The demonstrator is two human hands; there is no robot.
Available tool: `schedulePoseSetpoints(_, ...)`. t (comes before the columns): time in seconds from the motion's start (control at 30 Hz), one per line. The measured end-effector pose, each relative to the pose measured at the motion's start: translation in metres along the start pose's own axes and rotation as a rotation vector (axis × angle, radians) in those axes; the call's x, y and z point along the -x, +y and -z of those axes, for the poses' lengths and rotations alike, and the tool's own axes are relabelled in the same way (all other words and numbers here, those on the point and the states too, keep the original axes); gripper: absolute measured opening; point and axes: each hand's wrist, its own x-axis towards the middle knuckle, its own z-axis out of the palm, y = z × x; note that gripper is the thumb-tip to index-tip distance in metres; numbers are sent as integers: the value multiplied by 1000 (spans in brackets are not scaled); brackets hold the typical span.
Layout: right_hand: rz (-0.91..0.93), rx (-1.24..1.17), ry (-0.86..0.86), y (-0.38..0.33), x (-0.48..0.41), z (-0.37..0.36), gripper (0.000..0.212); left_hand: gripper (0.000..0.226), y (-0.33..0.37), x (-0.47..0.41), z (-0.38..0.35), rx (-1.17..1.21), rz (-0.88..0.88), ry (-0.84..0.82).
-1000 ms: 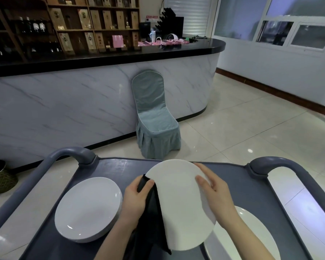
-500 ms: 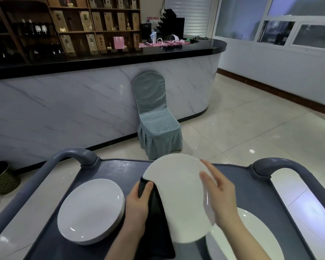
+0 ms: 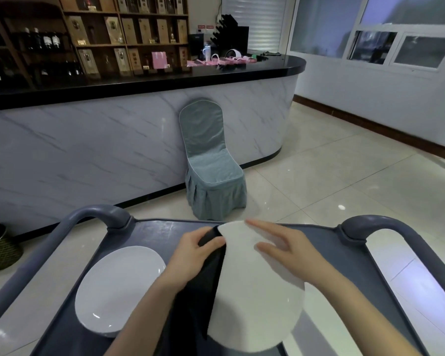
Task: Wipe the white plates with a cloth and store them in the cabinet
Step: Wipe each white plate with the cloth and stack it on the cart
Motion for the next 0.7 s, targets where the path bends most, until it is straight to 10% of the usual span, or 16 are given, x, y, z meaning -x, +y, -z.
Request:
schedulePoseSetpoints(0.2,-65,-175,39,5,3,-8,50,12,-5,4,-1,121,105,-22)
schedulePoseSetpoints(0.43,-381,-458,802,7,20,-70,50,19,-42,37,-54,495,357,612)
schedulePoseSetpoints(0.7,-146,-218,326,15,10,-23,57,7,-10,21,-7,144,86,307)
